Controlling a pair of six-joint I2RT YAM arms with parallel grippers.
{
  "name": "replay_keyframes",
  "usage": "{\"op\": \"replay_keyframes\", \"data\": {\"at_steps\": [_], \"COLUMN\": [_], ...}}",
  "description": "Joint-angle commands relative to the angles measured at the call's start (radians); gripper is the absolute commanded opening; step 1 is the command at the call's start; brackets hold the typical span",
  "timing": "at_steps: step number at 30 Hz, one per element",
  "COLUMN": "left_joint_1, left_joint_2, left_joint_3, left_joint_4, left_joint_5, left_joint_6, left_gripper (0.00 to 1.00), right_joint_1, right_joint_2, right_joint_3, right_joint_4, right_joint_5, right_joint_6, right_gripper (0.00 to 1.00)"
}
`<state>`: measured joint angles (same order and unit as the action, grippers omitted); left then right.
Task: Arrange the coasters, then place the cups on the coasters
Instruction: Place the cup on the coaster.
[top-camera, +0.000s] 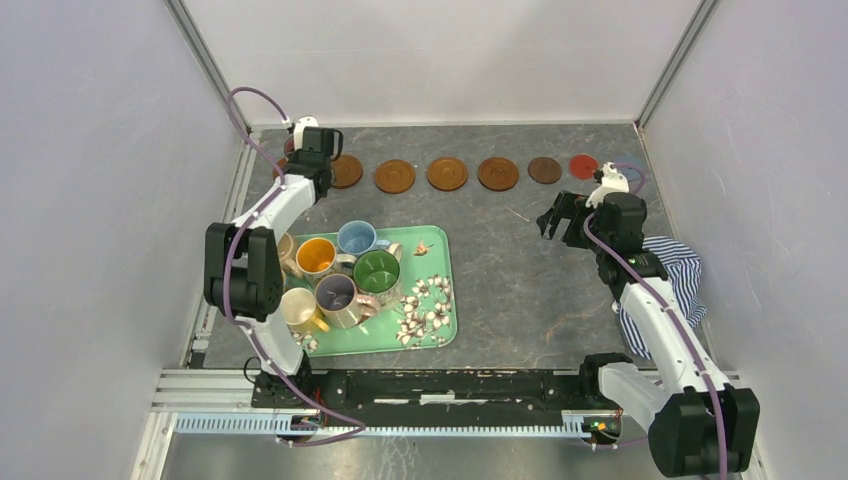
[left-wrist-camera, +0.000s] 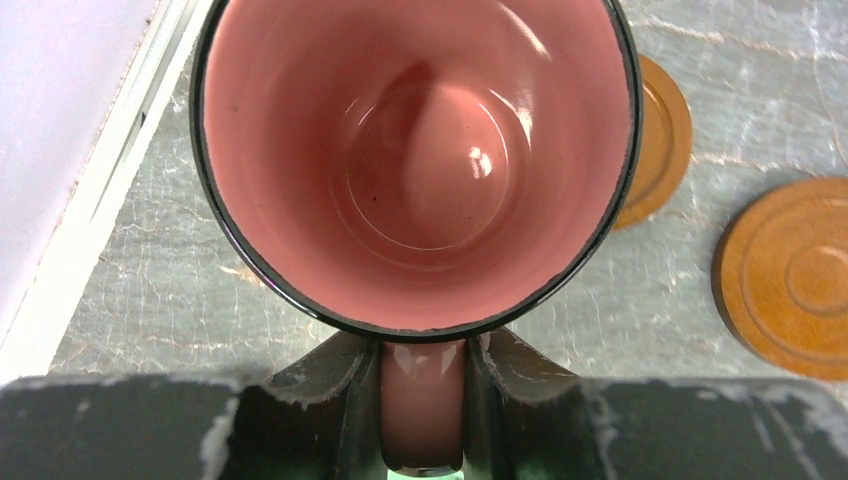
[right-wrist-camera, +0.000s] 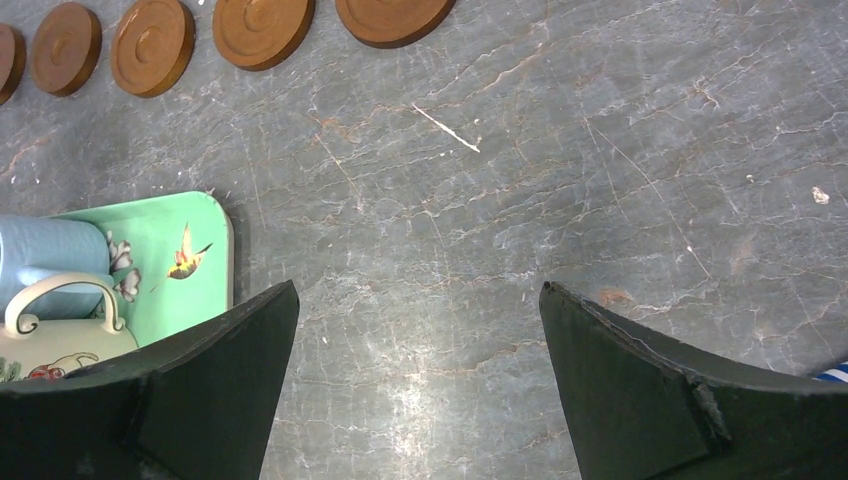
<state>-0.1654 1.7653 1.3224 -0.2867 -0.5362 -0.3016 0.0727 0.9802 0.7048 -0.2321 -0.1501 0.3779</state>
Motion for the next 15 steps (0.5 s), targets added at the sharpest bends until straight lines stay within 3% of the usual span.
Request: {"op": "replay_keyframes", "data": {"at_steps": [1, 15], "left_joint_1": [0.053, 0.146], "left_joint_2": [0.022, 0.219], "left_joint_3": [0.126, 0.293], "left_joint_4": [0.178, 0.191], "left_joint_5": [-0.006, 0.026], "left_joint_6": [-0.031, -0.039], "left_gripper": [0.02, 0.02], "right_joint_1": [0.010, 0.024], "right_joint_2": [0.000, 0.020], "right_joint_3": [0.039, 0.045], "right_joint_4": [0.053, 0.053], "right_joint_5": [-0.017, -0.022], "right_joint_6": [0.004, 0.000], "right_gripper": [0.98, 0.98]}}
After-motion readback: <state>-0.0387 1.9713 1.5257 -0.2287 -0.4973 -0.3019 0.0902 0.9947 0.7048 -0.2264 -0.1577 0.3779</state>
